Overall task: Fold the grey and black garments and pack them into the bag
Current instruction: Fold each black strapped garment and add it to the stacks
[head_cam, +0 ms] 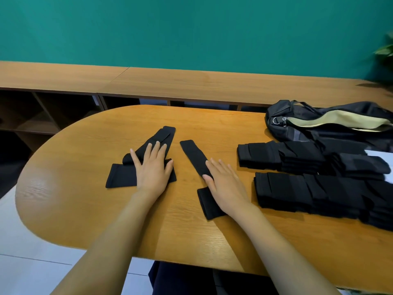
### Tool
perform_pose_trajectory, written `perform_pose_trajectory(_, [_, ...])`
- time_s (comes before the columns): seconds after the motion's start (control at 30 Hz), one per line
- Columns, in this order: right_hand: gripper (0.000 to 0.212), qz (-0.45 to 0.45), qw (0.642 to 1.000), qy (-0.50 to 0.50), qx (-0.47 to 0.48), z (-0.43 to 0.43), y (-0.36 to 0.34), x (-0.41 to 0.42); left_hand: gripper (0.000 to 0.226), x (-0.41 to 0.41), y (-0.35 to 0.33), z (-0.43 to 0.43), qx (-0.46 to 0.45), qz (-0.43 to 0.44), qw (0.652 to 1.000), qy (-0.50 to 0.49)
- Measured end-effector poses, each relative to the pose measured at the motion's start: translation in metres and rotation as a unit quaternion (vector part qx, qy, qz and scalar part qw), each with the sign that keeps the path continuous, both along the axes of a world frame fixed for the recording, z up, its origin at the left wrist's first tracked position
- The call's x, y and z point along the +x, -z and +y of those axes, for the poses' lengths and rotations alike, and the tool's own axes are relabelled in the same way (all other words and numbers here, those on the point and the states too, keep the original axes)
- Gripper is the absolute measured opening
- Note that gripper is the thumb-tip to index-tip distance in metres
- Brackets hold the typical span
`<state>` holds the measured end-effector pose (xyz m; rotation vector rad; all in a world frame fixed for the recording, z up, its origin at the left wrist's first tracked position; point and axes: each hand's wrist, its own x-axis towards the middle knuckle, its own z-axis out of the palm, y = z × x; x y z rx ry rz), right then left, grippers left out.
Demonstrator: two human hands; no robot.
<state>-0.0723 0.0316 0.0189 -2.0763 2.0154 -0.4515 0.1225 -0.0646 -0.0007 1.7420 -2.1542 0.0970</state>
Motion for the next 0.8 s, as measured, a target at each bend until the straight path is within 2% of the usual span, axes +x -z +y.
perform_pose_trajectory(0.1, [0.05, -0.04, 0.999, -0.009, -0.023, 0.032, 0.003, -0.009, 0.045, -0.015, -0.005, 0.035, 0.001, 0.041, 0.998, 0.042])
perform_pose_trajectory(0.23, [0.05, -0.011, 0.998, -0.021, -0.052, 0.07, 0.014, -0.009, 0.037, -0.033, 0.005, 0.088, 0.027, 0.1, 0.991, 0.085])
perform_pose_trajectory(0.33, [0.051, 0.012, 0.997, -0.01, -0.076, 0.083, 0.023, -0.007, 0.041, -0.039, 0.013, 0.117, 0.053, 0.133, 0.985, 0.099])
perform_pose_trajectory(0.43, [0.043, -0.018, 0.995, -0.023, -0.1, 0.09, 0.029, -0.009, 0.054, -0.036, 0.019, 0.133, 0.077, 0.17, 0.97, 0.156])
perform_pose_trajectory(0.5, [0.038, -0.045, 0.992, -0.03, -0.115, 0.094, 0.033, -0.014, 0.06, -0.031, 0.022, 0.137, 0.088, 0.176, 0.962, 0.188])
perform_pose_trajectory(0.67, [0.03, -0.072, 0.984, -0.016, -0.165, 0.098, 0.043, -0.02, 0.046, -0.028, 0.027, 0.137, 0.076, 0.192, 0.957, 0.205])
perform_pose_trajectory(0.8, [0.038, -0.123, 0.979, 0.004, -0.163, 0.098, 0.042, -0.022, 0.042, -0.031, 0.03, 0.142, 0.002, 0.156, 0.965, 0.211])
